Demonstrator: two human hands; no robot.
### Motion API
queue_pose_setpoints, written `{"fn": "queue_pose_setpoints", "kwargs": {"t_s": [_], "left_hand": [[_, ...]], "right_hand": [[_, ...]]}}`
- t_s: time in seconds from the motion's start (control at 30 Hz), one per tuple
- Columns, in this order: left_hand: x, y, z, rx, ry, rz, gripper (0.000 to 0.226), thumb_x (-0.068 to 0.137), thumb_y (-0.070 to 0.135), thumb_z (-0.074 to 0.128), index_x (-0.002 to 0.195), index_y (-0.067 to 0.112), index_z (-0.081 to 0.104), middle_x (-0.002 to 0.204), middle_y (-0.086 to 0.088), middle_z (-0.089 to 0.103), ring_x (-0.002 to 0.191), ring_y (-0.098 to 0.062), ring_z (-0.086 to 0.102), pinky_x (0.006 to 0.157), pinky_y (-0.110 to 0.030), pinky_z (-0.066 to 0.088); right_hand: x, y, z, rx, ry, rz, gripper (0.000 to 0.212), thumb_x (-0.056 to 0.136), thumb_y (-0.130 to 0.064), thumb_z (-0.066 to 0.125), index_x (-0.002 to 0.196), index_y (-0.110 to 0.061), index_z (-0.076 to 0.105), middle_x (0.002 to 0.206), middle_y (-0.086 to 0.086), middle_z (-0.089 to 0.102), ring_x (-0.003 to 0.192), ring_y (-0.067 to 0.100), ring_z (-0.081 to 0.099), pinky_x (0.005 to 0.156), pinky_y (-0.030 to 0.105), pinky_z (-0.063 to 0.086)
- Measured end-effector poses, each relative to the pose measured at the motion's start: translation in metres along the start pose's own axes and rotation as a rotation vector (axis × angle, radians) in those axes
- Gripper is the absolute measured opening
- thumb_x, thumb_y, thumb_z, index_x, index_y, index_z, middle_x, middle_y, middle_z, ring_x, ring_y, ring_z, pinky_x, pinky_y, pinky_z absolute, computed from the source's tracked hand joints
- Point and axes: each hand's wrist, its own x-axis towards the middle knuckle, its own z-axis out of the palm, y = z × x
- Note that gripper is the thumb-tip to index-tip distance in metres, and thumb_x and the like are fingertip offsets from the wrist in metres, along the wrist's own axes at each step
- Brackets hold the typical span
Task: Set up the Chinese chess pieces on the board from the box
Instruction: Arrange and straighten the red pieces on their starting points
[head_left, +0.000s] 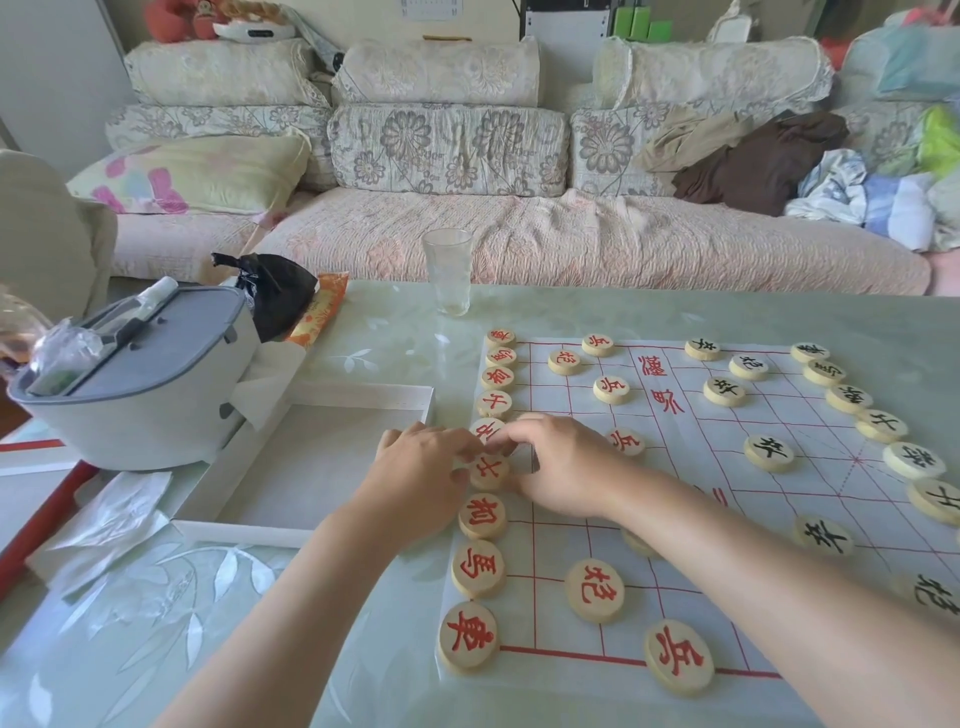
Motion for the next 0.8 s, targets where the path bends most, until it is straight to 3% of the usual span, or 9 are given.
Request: {"fn": "queue_pose_setpoints", "kwargs": {"t_s": [0.17, 0.3, 0.43, 0.6, 0.73, 0.8], "left_hand": [[0.0, -0.003, -0.002, 0.007, 0.008, -0.015, 0.037, 0.092, 0.023, 0.051, 0.124, 0.04, 0.054, 0.121, 0.018, 0.061, 0.118, -0.011, 0.044, 0.093, -0.028, 0.025], [-0.002, -0.003, -0.005, 0.043, 0.009, 0.012, 0.028, 0.092, 0.033, 0.055, 0.119, 0.04, 0.059, 0.116, 0.016, 0.063, 0.114, -0.011, 0.044, 0.094, -0.028, 0.026], [0.0, -0.002, -0.005, 0.046, 0.007, 0.028, 0.026, 0.091, 0.039, 0.057, 0.117, 0.041, 0.062, 0.112, 0.016, 0.065, 0.111, -0.01, 0.046, 0.093, -0.027, 0.026], [0.002, -0.005, -0.004, 0.104, 0.016, 0.027, 0.026, 0.089, 0.043, 0.059, 0.115, 0.04, 0.063, 0.106, 0.015, 0.066, 0.107, -0.01, 0.047, 0.094, -0.027, 0.024], [0.002, -0.004, -0.005, 0.095, 0.023, 0.025, 0.033, 0.09, 0.027, 0.055, 0.121, 0.039, 0.059, 0.123, 0.012, 0.057, 0.117, -0.014, 0.042, 0.095, -0.03, 0.022], [0.005, -0.005, -0.008, 0.074, 0.042, 0.009, 0.04, 0.09, 0.018, 0.049, 0.124, 0.038, 0.056, 0.129, 0.01, 0.052, 0.121, -0.016, 0.039, 0.095, -0.03, 0.022]], "right_hand": [[-0.001, 0.001, 0.0, 0.026, 0.021, 0.003, 0.043, 0.079, -0.059, 0.072, 0.118, -0.041, 0.064, 0.104, -0.019, 0.059, 0.098, 0.002, 0.057, 0.086, 0.027, 0.048], [-0.002, 0.002, -0.001, 0.077, 0.027, -0.025, 0.033, 0.083, -0.047, 0.074, 0.115, -0.04, 0.068, 0.104, -0.019, 0.064, 0.082, -0.016, 0.053, 0.072, 0.009, 0.036], [-0.001, 0.003, 0.004, 0.065, 0.009, -0.02, 0.031, 0.084, -0.045, 0.073, 0.115, -0.04, 0.069, 0.106, -0.019, 0.06, 0.075, -0.012, 0.049, 0.073, 0.016, 0.037], [-0.002, 0.001, 0.005, 0.08, 0.003, -0.014, 0.029, 0.083, -0.047, 0.074, 0.112, -0.04, 0.069, 0.103, -0.019, 0.061, 0.075, -0.016, 0.05, 0.069, 0.013, 0.036], [0.002, 0.003, -0.002, 0.101, 0.032, -0.01, 0.028, 0.085, -0.037, 0.073, 0.112, -0.038, 0.069, 0.107, -0.019, 0.063, 0.079, -0.018, 0.052, 0.071, 0.01, 0.037], [0.007, 0.006, -0.01, 0.105, 0.11, 0.019, 0.022, 0.087, -0.037, 0.069, 0.109, -0.039, 0.068, 0.107, -0.02, 0.063, 0.089, -0.008, 0.057, 0.081, 0.021, 0.046]]}}
